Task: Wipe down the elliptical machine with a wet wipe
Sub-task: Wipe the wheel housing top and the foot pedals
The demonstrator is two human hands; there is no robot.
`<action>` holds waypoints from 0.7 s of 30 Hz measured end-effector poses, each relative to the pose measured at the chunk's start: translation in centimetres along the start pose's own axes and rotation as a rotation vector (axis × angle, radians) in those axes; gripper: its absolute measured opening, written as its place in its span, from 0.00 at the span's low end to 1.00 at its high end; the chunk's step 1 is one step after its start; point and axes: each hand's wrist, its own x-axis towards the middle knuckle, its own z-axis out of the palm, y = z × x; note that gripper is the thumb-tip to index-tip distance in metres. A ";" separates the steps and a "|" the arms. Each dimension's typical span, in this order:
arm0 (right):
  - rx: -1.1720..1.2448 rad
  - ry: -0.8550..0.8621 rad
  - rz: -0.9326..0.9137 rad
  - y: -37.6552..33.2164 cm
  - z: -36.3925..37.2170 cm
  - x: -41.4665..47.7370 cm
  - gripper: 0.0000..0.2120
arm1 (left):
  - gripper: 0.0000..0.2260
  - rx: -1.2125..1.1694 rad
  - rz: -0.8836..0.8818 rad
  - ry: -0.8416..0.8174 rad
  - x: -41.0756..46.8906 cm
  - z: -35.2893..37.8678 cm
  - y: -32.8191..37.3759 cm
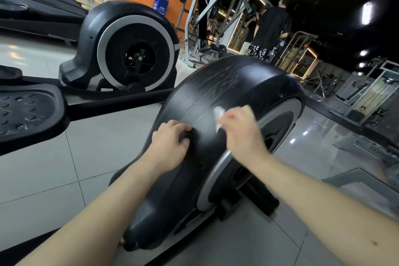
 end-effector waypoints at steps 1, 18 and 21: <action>-0.046 0.045 0.116 0.9 -0.4 1.4 0.10 | 0.17 -0.004 -0.009 0.001 0.1 0.0 -0.3; 0.039 0.007 -0.068 0.0 1.5 3.8 0.14 | 0.16 -0.066 -0.042 0.115 1.6 0.1 -0.9; 0.120 -0.080 -0.204 -0.3 1.4 2.7 0.13 | 0.16 -0.074 -0.039 0.119 1.6 0.0 -1.0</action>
